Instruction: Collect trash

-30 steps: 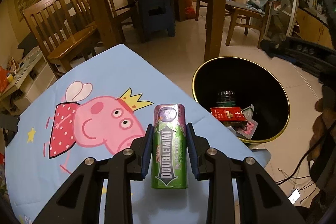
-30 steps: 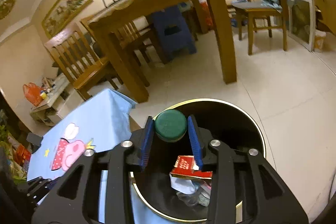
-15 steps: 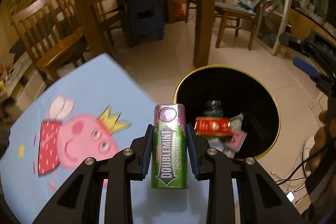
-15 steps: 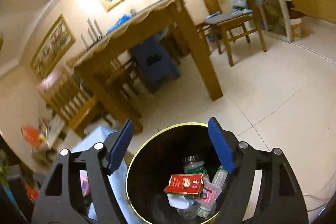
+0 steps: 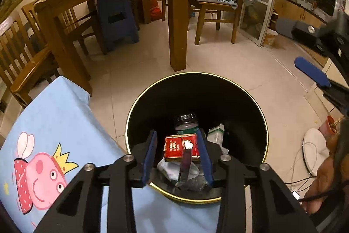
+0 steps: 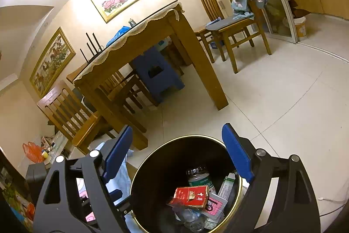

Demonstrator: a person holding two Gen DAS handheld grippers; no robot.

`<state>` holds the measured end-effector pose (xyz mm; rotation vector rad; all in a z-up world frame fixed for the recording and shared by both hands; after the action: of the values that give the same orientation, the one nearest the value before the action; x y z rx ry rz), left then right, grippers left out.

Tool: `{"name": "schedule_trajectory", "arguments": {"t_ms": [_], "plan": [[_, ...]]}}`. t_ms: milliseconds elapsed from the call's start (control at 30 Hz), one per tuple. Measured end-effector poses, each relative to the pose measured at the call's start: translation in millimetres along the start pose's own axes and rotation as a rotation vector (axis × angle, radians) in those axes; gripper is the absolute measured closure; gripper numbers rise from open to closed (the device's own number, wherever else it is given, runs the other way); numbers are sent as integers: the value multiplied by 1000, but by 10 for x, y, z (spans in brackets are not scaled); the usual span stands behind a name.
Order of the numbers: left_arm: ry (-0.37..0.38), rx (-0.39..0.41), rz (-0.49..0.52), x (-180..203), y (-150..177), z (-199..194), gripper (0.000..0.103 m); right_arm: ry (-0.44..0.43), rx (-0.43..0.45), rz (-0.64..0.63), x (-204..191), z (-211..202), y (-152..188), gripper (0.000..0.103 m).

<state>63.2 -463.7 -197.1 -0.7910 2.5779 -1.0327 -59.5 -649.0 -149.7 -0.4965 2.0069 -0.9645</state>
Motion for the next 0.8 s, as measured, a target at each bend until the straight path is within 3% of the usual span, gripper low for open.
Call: {"name": "schedule_trajectory", "arguments": {"t_ms": [267,433,533,567,633,700,800], "plan": [[-37,44,-29,-165,-2,-315,73,18,-9,-58,-126,41,7,15],[-64,60,-61,-343,136,-542,68,42,-38,-140,-311,146,111,11],[-107,45,-100,-564,378,-703,50,21,-96,-234,-534,268,301,5],[-127,37,-116,-659,451,-756,30,7,-144,-297,-684,339,445,6],[-210,23,-163,-949,675,-907,11,-8,-236,-402,-931,446,726,6],[-298,1,-200,-1272,917,-1081,6,17,-344,-537,-1203,542,1088,6],[-469,-49,-271,-1860,1318,-1405,7,-14,-408,-667,-1624,457,1471,6]]}}
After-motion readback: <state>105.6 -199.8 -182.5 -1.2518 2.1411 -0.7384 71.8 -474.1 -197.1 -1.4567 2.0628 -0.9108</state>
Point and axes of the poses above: each gripper's, at about its wrist camera, not at the fingertips, and z roughly the way its jaws point, x to its right, y to its underside, the point moved 6 cm from there along z, roughly the way its jaws point, and after that the axes turned 5 degrees about x, right-handed, at the moved point
